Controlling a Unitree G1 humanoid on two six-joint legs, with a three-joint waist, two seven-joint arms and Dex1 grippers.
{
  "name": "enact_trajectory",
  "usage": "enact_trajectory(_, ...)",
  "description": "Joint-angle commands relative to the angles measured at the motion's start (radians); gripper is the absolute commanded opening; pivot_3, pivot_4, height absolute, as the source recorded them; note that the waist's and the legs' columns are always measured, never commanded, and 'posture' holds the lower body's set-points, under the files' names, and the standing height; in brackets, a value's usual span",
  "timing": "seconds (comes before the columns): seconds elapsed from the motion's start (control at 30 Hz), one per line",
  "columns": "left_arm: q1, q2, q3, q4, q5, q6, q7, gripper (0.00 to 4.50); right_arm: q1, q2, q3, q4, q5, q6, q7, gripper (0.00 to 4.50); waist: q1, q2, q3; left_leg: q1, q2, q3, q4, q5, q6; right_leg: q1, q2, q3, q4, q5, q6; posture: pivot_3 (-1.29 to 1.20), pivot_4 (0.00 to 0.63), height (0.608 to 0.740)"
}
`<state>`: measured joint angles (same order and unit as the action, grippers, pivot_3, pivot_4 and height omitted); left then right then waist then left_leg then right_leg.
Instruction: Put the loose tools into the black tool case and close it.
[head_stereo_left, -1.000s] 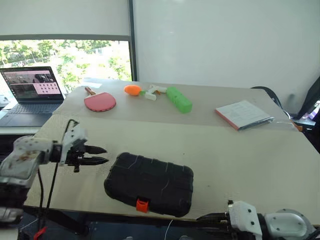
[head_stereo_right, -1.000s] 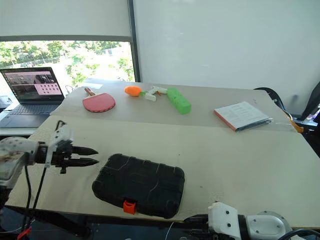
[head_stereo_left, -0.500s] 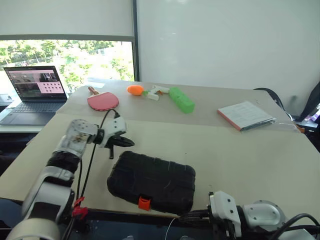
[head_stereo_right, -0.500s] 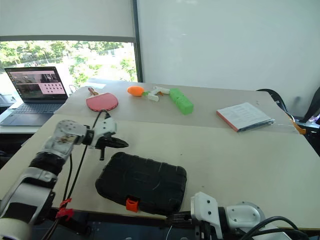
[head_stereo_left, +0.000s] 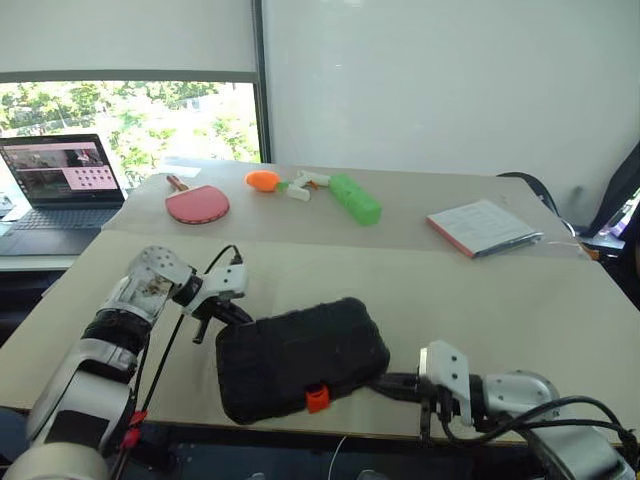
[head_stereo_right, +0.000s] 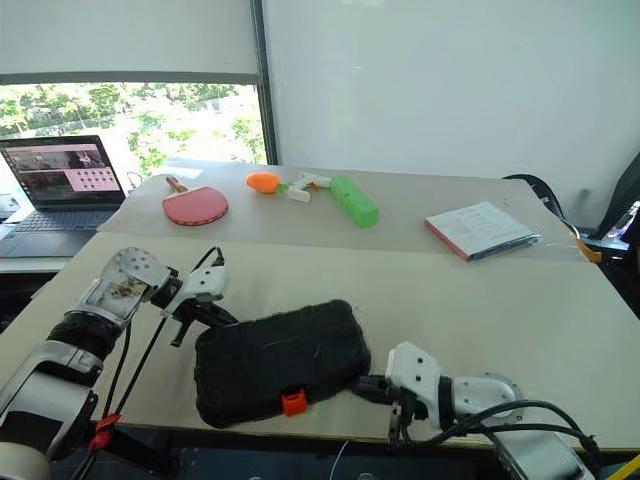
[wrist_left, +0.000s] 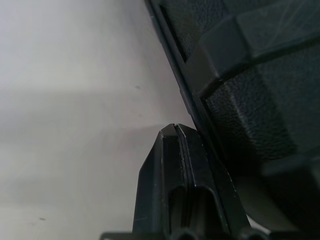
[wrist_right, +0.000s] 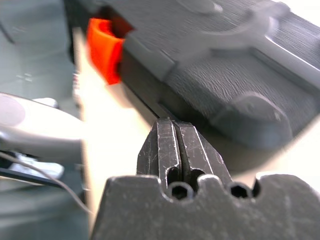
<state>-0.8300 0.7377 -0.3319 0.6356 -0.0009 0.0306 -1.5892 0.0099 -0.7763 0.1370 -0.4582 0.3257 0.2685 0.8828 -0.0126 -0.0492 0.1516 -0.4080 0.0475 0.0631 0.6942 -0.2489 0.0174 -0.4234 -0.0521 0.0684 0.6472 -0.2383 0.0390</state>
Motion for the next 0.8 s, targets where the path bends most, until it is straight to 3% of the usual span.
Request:
enact_trajectory(0.03,-0.013,0.021,0.048,-0.026,-0.005,-0.003,0.035,0.04,0.01,-0.011,-0.037,-0.029,0.014,-0.009,0.02,0.0,0.002,0.0,0.0,0.0,0.0,0.0,0.0,0.0,0.0,0.0,0.0,0.0,0.0,0.0,0.0,0.0,0.15,0.738)
enact_trajectory(0.2,-0.111,0.02,0.127,-0.036,-0.069,0.165,0.061,0.04,0.057,-0.048,-0.042,-0.081,0.055,0.006,0.087,0.0,0.006,0.0,0.0,-0.001,0.0,-0.001,0.001,0.0,0.0,0.0,0.0,-0.001,0.0,0.0,0.0,0.0,0.15,0.738)
enact_trajectory(0.33,-0.149,0.028,0.117,-0.286,-0.249,0.478,-0.023,0.04,0.074,-0.068,-0.02,-0.107,0.066,0.014,0.125,0.0,0.007,0.0,0.0,-0.002,-0.001,-0.002,0.001,0.0,0.0,0.0,0.0,-0.001,0.0,0.0,0.001,0.0,0.15,0.738)
enact_trajectory(0.4,-0.122,0.041,0.069,-0.41,-0.305,0.533,-0.025,0.04,0.07,-0.065,-0.005,-0.115,0.066,0.024,0.129,0.0,0.005,0.0,0.001,-0.002,-0.001,-0.002,0.001,0.0,0.0,0.0,-0.001,-0.001,0.0,-0.001,0.001,0.0,0.15,0.738)
enact_trajectory(0.53,-0.051,0.063,-0.071,-0.559,-0.31,0.469,-0.025,0.04,0.042,-0.046,0.039,-0.126,0.054,0.047,0.127,0.0,-0.003,0.003,0.0,0.001,-0.001,-0.002,0.0,0.0,0.0,0.001,0.0,0.0,0.0,-0.001,0.001,0.0,0.15,0.738)
enact_trajectory(0.8,0.015,0.019,-0.277,-0.506,-0.09,0.199,-0.013,0.04,-0.037,0.023,0.14,-0.123,0.02,0.085,0.1,0.0,0.002,0.006,-0.001,0.002,0.0,-0.002,0.001,0.0,0.0,0.003,0.002,0.001,0.0,0.0,-0.001,0.0,0.15,0.738)
